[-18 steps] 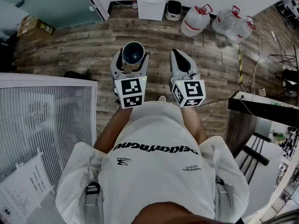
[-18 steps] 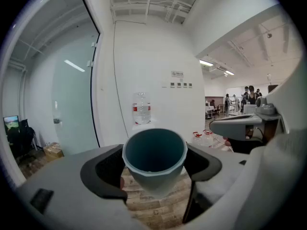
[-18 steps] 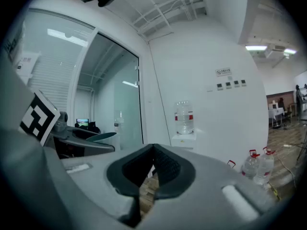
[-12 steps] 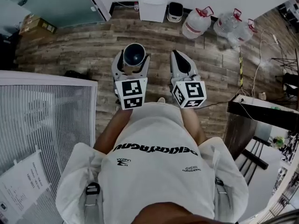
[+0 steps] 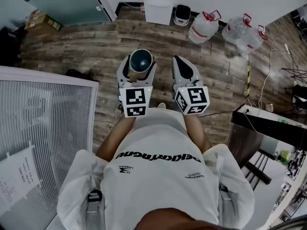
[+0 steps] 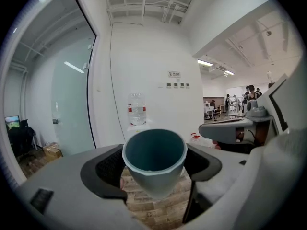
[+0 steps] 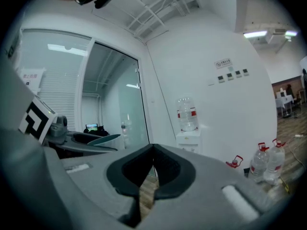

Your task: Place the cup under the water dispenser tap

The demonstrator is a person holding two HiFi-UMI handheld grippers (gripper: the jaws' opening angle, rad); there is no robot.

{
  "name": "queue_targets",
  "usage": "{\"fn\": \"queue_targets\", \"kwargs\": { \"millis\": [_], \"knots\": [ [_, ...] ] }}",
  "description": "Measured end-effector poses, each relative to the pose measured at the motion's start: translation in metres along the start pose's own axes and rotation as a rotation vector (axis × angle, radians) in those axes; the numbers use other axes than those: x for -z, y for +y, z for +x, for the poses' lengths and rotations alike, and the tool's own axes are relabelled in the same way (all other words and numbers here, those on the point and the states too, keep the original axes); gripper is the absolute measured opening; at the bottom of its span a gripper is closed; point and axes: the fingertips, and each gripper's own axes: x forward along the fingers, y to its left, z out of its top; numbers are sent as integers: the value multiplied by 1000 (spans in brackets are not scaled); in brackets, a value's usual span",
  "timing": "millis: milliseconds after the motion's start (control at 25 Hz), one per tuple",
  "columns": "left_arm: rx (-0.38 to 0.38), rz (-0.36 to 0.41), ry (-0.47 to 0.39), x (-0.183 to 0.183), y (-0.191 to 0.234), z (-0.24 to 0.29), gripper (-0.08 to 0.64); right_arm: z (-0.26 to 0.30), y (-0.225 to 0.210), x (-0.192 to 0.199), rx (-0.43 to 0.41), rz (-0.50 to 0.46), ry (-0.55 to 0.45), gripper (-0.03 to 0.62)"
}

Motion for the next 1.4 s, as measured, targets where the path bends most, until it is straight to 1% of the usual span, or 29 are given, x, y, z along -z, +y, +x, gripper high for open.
{"fn": "queue_targets", "kwargs": {
  "millis": [120,280,520,640,840,1040,1200,1400],
  "knots": [
    [-7,-8,-4,-3,-10,7,368,-3,-14,-6,-7,20,-10,0],
    [-7,-14,-10,-8,-18,19,368,0,-30,-13,-9,16,-21,0],
    [-14,-26,1,-6,-17,49,368,26,-50,-7,-19,4,4,0],
    [-5,-32,-6,-6,-7,71,368,51,-55,-6,-27,-10,15,0],
    [10,-34,-7,-18,26,123,368,111,-68,-16,-18,-25,23,0],
    [47,-26,4,-38,72,189,368,190,-82,-32,6,-25,33,0],
    [89,-17,10,-61,112,244,368,256,-93,-54,42,-16,33,0],
    [137,-3,7,-85,163,307,368,335,-103,-77,89,-27,29,0]
  ]
}}
